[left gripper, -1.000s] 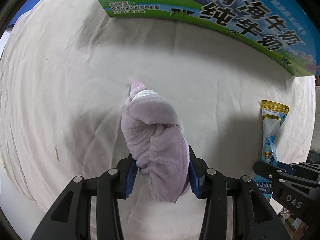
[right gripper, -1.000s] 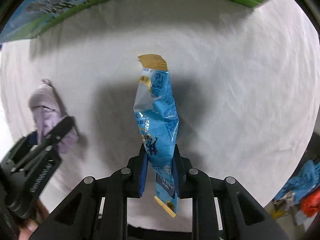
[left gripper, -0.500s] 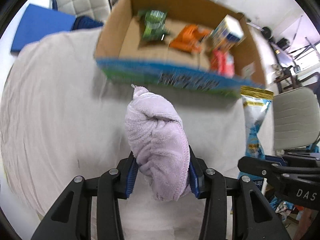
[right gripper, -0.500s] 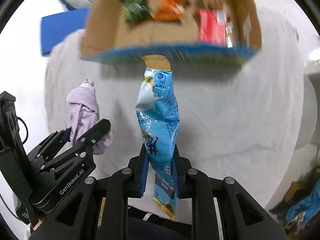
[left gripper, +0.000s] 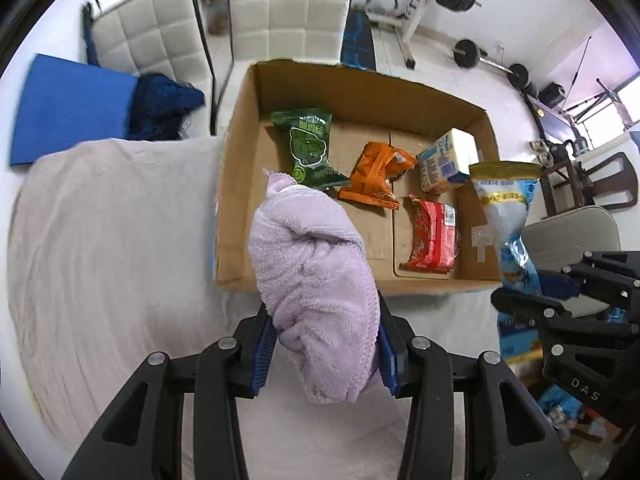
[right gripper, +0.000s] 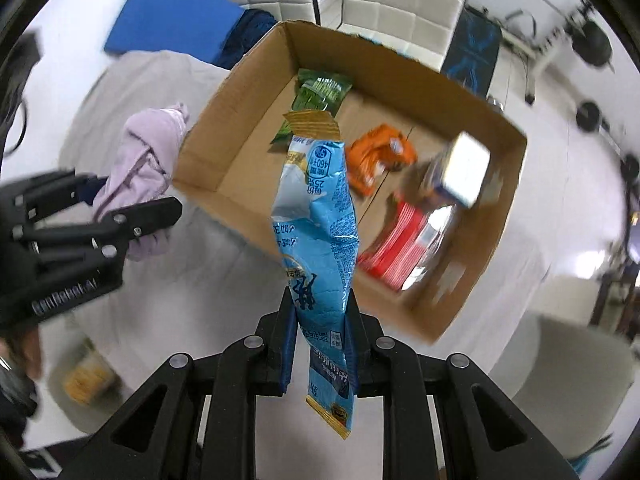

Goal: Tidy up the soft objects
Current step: 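Carry the towel and wrapper into the box and open both grippers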

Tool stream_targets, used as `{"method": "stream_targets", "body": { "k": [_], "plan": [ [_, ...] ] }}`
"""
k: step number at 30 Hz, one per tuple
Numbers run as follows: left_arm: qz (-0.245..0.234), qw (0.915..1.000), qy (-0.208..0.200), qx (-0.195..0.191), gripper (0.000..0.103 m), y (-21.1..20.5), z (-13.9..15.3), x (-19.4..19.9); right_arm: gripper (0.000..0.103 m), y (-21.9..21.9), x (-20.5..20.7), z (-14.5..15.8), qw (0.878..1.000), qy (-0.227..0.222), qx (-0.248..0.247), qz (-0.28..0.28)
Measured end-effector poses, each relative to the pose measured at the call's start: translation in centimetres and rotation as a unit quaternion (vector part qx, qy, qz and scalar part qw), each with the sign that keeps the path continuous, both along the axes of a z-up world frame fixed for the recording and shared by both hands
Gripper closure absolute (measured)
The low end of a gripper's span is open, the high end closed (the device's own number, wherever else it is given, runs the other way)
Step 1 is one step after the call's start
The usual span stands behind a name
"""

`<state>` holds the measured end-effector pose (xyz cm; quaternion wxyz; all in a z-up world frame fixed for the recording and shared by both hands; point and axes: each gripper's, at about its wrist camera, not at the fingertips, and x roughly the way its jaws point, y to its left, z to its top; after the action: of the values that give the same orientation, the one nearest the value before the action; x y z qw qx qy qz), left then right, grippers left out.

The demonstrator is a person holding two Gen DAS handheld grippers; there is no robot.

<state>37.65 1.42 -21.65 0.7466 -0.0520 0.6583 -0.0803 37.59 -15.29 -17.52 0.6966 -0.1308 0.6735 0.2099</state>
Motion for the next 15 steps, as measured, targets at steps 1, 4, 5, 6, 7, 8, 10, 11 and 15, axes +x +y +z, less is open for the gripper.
{"method": "stream_targets", "body": {
  "k": [1, 4, 5, 6, 7, 8, 10, 11, 15],
  "plan": [
    [0.004, 0.9999, 0.010, -0.008, 0.063, 0.4, -0.3, 0.6, 0.081, 0.4, 0.6, -0.2, 1.000, -0.013, -0.004, 0.019],
    [0.008, 0.9985, 0.046, -0.030, 0.063, 1.4, -2.5, 3.3, 0.081, 2.3, 1.8, -1.4, 0.993, -0.052, -0.012, 0.105],
    [0.010, 0.9978, 0.056, -0.033, 0.063, 1.5, -3.0, 4.0, 0.081, 2.6, 2.0, -2.4, 0.990, -0.057, -0.015, 0.132],
    [0.009, 0.9968, 0.071, -0.038, 0.063, 1.8, -3.9, 4.8, 0.081, 2.9, 2.3, -3.2, 0.985, -0.060, -0.027, 0.159],
    [0.009, 0.9961, 0.080, -0.036, 0.063, 1.9, -4.5, 5.3, 0.081, 3.0, 2.5, -4.3, 0.982, -0.060, -0.039, 0.174],
    [0.002, 0.9957, 0.088, -0.028, 0.063, 1.9, -5.2, 6.0, 0.081, 3.0, 3.0, -5.2, 0.980, -0.056, -0.046, 0.186],
    [-0.006, 0.9951, 0.098, -0.017, 0.063, 1.8, -6.1, 6.7, 0.081, 3.0, 3.6, -7.2, 0.976, -0.045, -0.049, 0.207],
    [-0.009, 0.9946, 0.102, -0.015, 0.063, 1.8, -6.6, 7.0, 0.081, 3.0, 3.7, -7.9, 0.973, -0.044, -0.052, 0.220],
    [-0.019, 0.9915, 0.128, -0.012, 0.063, 1.9, -8.7, 7.9, 0.081, 3.5, 4.5, -9.5, 0.970, -0.021, -0.030, 0.240]
  ]
}}
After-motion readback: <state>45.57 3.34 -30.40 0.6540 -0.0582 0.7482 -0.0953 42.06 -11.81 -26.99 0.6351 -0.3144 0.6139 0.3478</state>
